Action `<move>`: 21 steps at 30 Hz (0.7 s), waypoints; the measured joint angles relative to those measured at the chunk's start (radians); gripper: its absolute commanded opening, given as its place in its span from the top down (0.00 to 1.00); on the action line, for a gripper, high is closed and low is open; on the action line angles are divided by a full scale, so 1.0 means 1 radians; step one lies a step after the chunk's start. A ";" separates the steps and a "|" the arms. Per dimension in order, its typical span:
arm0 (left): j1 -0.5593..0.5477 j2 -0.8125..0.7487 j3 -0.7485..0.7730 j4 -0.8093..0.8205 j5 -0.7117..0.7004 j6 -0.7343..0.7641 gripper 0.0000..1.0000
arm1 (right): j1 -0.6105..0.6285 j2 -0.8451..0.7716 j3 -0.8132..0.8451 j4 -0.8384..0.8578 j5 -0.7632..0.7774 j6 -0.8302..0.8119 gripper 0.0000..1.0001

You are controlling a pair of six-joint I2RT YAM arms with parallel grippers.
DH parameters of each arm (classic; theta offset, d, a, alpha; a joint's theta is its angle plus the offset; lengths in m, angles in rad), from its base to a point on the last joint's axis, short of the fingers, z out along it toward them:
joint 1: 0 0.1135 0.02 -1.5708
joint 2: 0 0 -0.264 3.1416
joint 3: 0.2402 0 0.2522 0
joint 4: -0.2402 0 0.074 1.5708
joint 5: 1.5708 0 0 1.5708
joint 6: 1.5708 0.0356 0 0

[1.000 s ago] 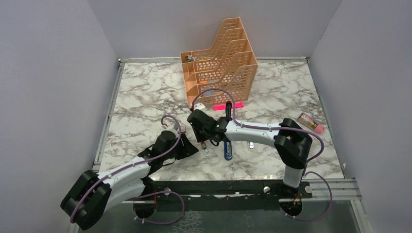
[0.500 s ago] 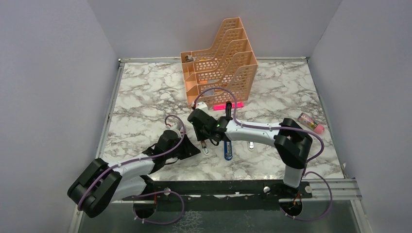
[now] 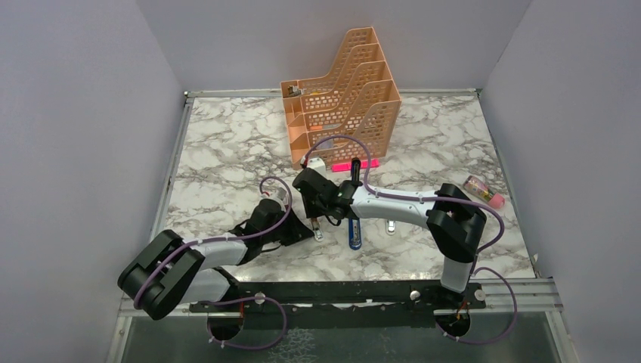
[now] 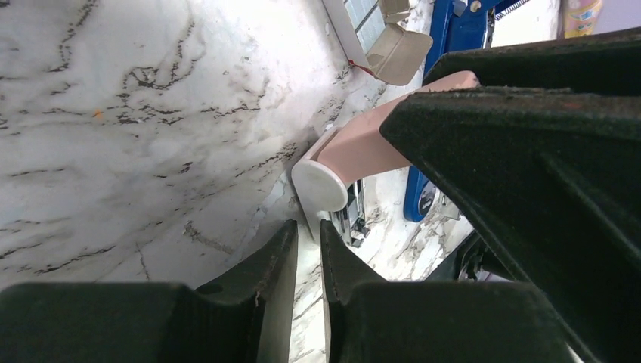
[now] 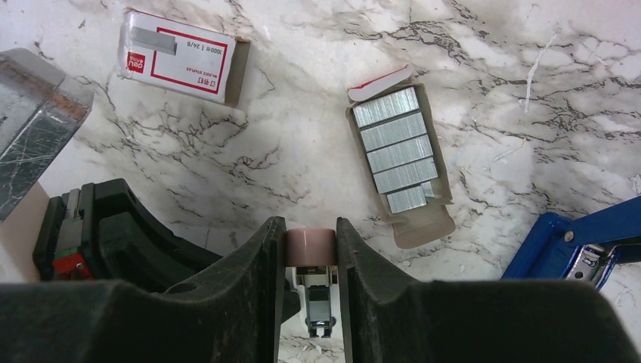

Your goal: Load the staples into the stapler

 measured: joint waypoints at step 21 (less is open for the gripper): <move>0.002 0.084 0.013 0.060 0.001 -0.069 1.00 | -0.006 -0.074 -0.101 0.065 -0.071 0.004 0.71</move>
